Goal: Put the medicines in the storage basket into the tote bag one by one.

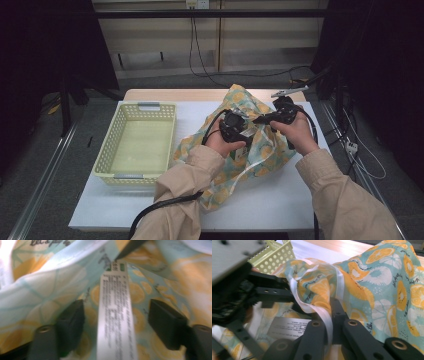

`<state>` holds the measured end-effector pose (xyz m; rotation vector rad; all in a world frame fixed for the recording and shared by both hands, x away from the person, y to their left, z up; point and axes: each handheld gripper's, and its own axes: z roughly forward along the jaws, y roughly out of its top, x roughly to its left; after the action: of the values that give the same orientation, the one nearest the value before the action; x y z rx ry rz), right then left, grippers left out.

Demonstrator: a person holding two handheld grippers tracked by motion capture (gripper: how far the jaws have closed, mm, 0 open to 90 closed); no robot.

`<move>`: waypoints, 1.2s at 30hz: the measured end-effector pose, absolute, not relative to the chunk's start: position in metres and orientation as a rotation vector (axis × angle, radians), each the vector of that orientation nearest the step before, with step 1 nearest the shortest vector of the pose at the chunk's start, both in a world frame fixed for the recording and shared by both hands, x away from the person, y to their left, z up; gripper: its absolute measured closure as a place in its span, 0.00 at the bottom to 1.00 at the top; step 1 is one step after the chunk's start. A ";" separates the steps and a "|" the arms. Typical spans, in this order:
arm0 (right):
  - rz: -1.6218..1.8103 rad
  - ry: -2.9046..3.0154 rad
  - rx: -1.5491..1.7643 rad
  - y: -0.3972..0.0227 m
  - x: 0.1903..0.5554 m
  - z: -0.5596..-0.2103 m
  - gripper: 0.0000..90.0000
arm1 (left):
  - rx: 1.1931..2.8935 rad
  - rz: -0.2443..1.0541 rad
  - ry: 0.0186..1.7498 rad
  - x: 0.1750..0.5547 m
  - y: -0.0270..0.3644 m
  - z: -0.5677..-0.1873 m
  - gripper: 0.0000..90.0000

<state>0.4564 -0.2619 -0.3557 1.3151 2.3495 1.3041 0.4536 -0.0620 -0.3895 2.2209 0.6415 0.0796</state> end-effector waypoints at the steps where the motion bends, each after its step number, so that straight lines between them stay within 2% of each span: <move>1: 1.303 2.349 1.318 -0.262 0.457 -0.356 1.00 | 2.234 0.105 0.627 0.451 -0.059 -0.388 0.26; 7: 1.303 2.352 1.312 -0.261 0.456 -0.359 1.00 | 2.241 0.139 0.635 0.433 -0.034 -0.379 0.15; 13: 1.297 2.350 1.318 -0.262 0.454 -0.361 1.00 | 2.233 0.168 0.655 0.414 -0.007 -0.376 0.13; 21: 1.294 2.348 1.317 -0.261 0.452 -0.362 1.00 | 2.243 0.211 0.696 0.390 0.018 -0.385 0.13; 30: 1.287 2.355 1.315 -0.258 0.451 -0.363 1.00 | 2.233 0.144 0.711 0.371 0.031 -0.412 0.13; 36: 1.285 2.364 1.315 -0.255 0.450 -0.368 1.00 | 2.239 0.166 0.789 0.365 0.037 -0.434 0.13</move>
<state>0.4495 -0.2550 -0.3677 1.3150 2.3639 1.2848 0.3651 0.0373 -0.4338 2.2394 0.7886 0.1655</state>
